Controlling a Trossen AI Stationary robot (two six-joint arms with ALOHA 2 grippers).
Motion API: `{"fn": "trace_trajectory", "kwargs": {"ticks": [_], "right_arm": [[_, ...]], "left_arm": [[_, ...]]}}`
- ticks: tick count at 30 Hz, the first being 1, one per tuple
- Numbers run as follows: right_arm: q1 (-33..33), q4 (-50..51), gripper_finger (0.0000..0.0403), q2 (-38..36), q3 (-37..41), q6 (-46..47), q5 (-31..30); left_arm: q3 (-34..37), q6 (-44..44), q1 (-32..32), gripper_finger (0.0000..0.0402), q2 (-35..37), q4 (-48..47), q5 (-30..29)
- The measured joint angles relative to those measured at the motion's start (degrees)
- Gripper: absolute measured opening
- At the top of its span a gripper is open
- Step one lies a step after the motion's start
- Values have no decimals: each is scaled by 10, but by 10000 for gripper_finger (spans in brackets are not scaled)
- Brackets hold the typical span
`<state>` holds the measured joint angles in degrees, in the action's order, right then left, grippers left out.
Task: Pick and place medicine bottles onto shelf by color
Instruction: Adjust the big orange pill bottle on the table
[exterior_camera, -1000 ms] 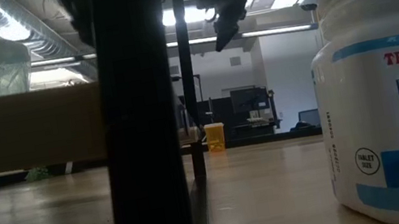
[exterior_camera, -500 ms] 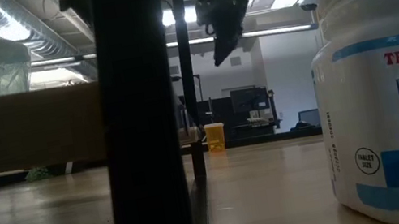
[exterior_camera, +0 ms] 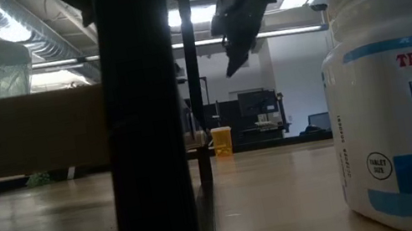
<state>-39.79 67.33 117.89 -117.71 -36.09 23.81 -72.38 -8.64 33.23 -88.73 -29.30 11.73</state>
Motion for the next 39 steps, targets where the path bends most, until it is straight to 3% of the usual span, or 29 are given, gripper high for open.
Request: {"fn": "trace_trajectory", "kwargs": {"ticks": [4,13,25,39], "right_arm": [[-4,-4,208,20,0,-2,27],[-3,-3,208,71,0,-2,0],[-3,-34,208,78,0,-2,-2],[8,-36,208,88,0,-2,-18]], "left_arm": [[0,9,0,198,-11,18,0],[0,21,0,198,-11,19,0],[0,0,0,198,-12,21,0],[0,-40,-4,198,-80,71,6]]}}
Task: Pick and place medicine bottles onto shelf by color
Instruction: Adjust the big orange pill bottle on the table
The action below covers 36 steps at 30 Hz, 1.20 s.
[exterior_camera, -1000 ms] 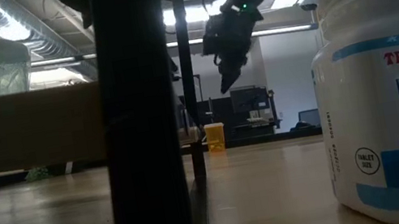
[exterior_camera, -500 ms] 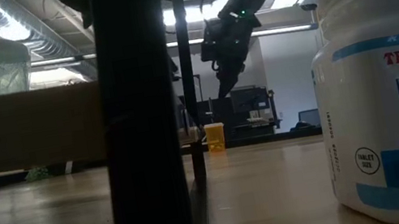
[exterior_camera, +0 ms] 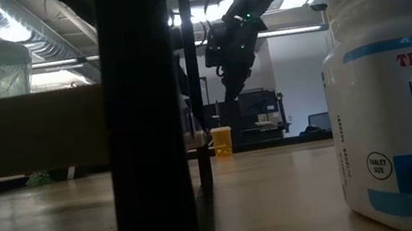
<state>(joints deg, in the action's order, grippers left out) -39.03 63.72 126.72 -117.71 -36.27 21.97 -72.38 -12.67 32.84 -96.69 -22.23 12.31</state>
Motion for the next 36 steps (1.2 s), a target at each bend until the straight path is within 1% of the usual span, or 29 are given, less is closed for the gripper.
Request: {"fn": "trace_trajectory", "kwargs": {"ticks": [3,13,17,22,26,30,36], "right_arm": [[0,9,208,0,0,0,-16],[-3,89,208,-18,0,2,-9],[-3,71,208,-18,0,3,-9],[0,35,208,-11,0,7,-4],[4,35,208,-4,0,11,-2],[4,38,208,17,0,45,-19],[4,35,208,43,0,45,-29]], "left_arm": [[0,0,2,198,-10,11,0],[0,7,2,198,-20,41,-3],[0,16,2,198,-20,42,-27],[0,17,2,198,-20,43,-28],[0,19,2,198,-20,43,-28],[0,21,0,198,-20,42,-28],[0,21,-4,198,-20,42,-27]]}}
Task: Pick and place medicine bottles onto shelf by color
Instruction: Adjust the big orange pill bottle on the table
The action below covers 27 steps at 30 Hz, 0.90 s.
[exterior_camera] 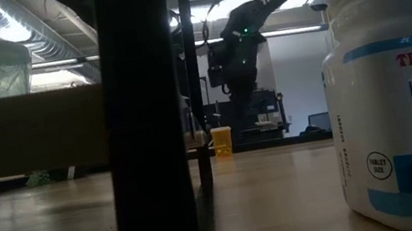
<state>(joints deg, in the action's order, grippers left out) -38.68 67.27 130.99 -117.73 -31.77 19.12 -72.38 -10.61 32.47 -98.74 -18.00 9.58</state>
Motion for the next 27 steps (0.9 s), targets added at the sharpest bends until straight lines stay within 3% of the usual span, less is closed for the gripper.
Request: {"fn": "trace_trajectory", "kwargs": {"ticks": [9,23,27], "right_arm": [[0,-31,208,32,0,-1,-26],[0,-82,208,35,0,-4,86],[1,-84,208,35,0,-6,90]], "left_arm": [[0,1,0,198,0,-3,3],[0,1,0,198,0,-4,4],[0,1,0,198,0,-4,4]]}}
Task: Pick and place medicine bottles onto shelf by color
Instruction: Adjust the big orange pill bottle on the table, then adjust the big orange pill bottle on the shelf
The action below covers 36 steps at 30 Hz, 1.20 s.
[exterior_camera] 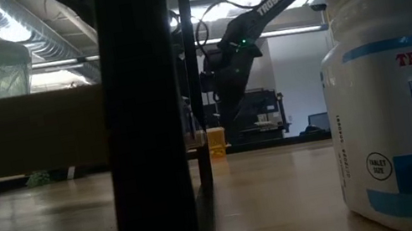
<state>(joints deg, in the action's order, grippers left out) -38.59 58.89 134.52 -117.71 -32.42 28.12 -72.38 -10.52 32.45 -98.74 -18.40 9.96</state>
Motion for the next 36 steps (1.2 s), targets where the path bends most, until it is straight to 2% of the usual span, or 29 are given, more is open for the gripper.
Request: {"fn": "trace_trajectory", "kwargs": {"ticks": [5,13,16,20,23,32,36], "right_arm": [[-2,52,208,0,-18,-20,-14],[-13,213,208,0,-128,-40,-15],[-19,266,208,-1,-167,-41,5],[-35,287,208,-22,-162,-41,81],[-44,316,208,-35,-161,-40,106],[-62,311,208,-101,-161,-30,105],[-65,311,208,-131,-161,-12,63]], "left_arm": [[0,0,0,198,0,-1,0],[0,-1,0,198,0,-2,0],[0,0,0,198,0,-2,0],[0,-3,0,198,0,-2,0],[0,-3,-2,198,0,-2,0],[0,-1,-12,198,0,-2,0],[0,11,-16,198,-2,0,-2]]}}
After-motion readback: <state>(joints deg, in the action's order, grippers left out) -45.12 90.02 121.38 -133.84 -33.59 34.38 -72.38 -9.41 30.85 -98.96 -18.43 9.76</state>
